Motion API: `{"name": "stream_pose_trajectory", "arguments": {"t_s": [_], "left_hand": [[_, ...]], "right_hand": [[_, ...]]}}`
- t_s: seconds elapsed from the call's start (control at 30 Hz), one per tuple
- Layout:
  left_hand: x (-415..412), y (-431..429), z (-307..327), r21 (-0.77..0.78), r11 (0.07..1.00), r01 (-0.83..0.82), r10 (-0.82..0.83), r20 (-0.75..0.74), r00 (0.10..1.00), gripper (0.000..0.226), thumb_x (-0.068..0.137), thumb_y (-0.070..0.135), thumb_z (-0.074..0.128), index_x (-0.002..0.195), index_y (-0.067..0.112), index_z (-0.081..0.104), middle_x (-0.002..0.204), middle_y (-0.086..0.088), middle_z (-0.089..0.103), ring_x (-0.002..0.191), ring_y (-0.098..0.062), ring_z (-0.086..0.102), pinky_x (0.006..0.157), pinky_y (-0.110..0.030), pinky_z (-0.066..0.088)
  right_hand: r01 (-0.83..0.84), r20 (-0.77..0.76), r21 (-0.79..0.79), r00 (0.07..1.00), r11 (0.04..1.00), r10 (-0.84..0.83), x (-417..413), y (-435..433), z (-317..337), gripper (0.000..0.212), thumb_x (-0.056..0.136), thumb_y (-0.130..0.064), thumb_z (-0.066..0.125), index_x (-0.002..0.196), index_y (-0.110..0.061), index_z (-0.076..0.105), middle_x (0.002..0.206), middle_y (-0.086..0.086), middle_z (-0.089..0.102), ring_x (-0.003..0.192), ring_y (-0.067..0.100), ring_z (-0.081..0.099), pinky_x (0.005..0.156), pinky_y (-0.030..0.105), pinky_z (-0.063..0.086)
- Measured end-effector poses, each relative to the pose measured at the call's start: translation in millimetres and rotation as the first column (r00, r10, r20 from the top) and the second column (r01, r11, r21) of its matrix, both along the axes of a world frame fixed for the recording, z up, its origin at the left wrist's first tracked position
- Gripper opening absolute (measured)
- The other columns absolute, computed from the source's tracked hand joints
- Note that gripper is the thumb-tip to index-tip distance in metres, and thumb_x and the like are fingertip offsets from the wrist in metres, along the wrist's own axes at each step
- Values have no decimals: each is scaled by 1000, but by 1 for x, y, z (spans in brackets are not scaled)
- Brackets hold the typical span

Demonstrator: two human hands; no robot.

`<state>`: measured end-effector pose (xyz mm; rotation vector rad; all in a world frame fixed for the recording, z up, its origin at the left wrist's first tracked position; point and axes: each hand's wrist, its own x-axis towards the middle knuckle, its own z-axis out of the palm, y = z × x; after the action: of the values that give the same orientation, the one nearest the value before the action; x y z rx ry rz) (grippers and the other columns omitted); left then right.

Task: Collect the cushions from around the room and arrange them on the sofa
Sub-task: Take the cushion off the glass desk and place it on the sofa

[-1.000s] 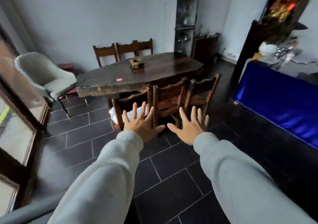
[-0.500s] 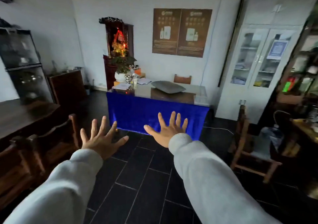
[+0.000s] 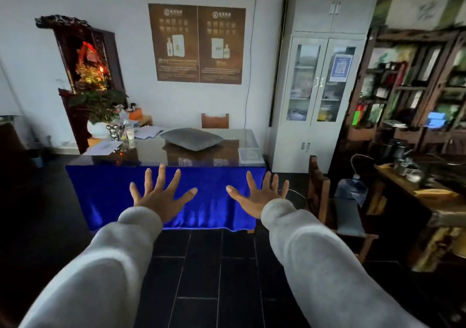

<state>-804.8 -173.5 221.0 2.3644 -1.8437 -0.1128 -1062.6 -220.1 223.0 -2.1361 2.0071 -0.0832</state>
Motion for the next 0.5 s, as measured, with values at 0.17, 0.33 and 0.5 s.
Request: {"name": "stream_pose_trajectory", "arguments": {"t_s": [0.17,0.33,0.5], "left_hand": [[34,-136,22,-46,998,45,-46,-12,999,106,63,101,-3,157,51,-9,166,7,-32,152,-30,-29,116,-68,-13],[64,-235,21,-42,999,29,-31,-34,999,109,62,100,-3,158,49,-7,169,7,-25,154,-30,-25,117,-68,-11],[103,-341,-3,-29,1000,-9,7,-60,998,107,62,100,-4,157,51,-5,170,8,-20,155,-32,-21,117,-69,-9]], "right_hand": [[-10,40,-26,999,1000,11,43,-123,27,106,74,-101,5,164,-46,-12,174,17,-17,159,38,-19,120,63,-21],[-60,64,-7,996,998,60,82,-229,35,104,77,-99,9,164,-47,-11,175,14,-13,160,39,-14,122,63,-15],[-79,96,27,992,996,77,127,-342,13,104,77,-99,11,164,-46,-11,176,14,-7,161,40,-4,123,65,-5]]}}
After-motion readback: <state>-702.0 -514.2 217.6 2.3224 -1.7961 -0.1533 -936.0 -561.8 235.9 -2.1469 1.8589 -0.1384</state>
